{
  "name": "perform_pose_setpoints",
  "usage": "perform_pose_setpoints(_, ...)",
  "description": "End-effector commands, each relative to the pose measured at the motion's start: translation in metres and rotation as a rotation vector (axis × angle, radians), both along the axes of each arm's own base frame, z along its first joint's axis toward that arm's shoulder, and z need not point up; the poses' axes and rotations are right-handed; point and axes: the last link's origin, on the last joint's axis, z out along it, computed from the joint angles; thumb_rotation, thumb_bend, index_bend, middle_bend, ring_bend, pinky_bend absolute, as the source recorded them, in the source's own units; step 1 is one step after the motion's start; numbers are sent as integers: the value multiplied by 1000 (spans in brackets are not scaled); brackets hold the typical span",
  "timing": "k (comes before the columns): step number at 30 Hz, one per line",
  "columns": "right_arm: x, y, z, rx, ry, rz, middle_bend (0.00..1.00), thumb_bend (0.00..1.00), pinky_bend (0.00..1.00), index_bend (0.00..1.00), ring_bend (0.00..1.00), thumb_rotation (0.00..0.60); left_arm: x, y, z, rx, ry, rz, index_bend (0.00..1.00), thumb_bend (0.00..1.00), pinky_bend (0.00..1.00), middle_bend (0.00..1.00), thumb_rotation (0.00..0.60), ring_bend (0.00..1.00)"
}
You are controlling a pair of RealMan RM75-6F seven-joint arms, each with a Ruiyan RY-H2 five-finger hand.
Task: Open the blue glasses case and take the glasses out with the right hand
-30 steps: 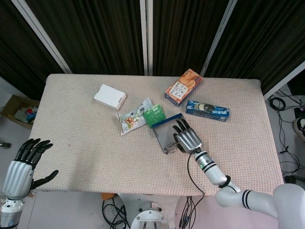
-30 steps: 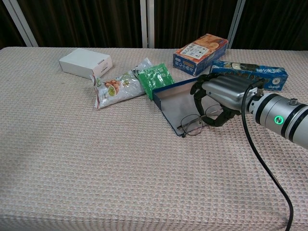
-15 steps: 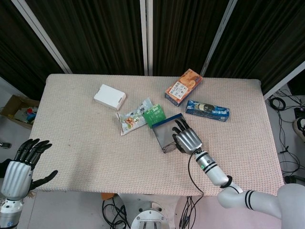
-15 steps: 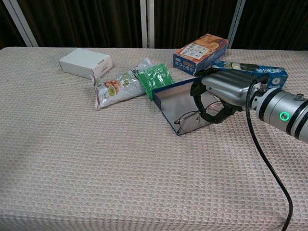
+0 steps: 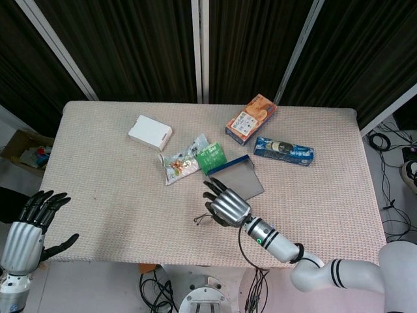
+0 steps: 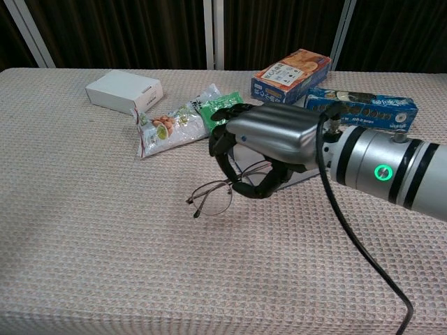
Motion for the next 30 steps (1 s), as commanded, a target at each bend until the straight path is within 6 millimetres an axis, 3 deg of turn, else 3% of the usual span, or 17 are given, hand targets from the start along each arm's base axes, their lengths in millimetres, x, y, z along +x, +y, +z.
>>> perform_pose_setpoints(1, 21, 4, -28, 40, 27, 47, 273, 493, 0, 674, 2, 600, -1, -1, 0, 2, -1, 4, 200, 57, 127, 203, 600, 116)
perform_pose_setpoints(3, 27, 5, -38, 47, 42, 59, 261, 484, 0, 628, 2, 600, -1, -1, 0, 1, -1, 6, 200, 57, 127, 203, 600, 116)
perform_pose_setpoints(6, 32, 6, -52, 38, 104, 90, 196, 466, 0, 442, 0, 600, -1, -1, 0, -2, 2, 9, 200, 57, 127, 203, 600, 116)
perform_pose_setpoints(7, 32, 5, -54, 33, 121, 96, 159, 449, 0, 320, 0, 600, -1, -1, 0, -3, 2, 10, 200, 57, 127, 203, 600, 116)
perform_pose_setpoints(10, 33, 3, -48, -1, 135, 94, 107, 396, 0, 81, 0, 600, -1, -1, 0, -3, 3, 10, 200, 56, 127, 203, 600, 116)
perform_pose_setpoints(11, 31, 1, -43, -20, 131, 86, 101, 388, 0, 47, 0, 600, -2, -1, 0, -3, 5, 11, 200, 57, 127, 203, 600, 116)
perform_pose_setpoints(15, 13, -10, 1, -145, 86, 12, 87, 387, 0, 0, 0, 600, -4, 2, 1, -8, 14, 19, 200, 56, 127, 203, 600, 116)
perform_pose_setpoints(20, -53, -15, 95, -382, 43, -206, 86, 412, 0, 0, 0, 600, -13, 9, 3, -7, 60, 58, 200, 57, 127, 203, 600, 116)
perform_pose_setpoints(21, -62, -13, 105, -408, 39, -233, 85, 420, 0, 0, 0, 600, -15, 11, 4, -7, 67, 66, 200, 57, 127, 201, 600, 116)
perform_pose_setpoints(25, -122, 15, 170, -553, 26, -399, 75, 431, 0, 0, 0, 600, -29, 20, 7, -10, 121, 133, 200, 57, 126, 193, 600, 116)
perform_pose_setpoints(30, -179, 69, 220, -622, -15, -551, 39, 440, 0, 0, 0, 600, -47, 21, 9, -31, 194, 256, 200, 56, 126, 186, 600, 116)
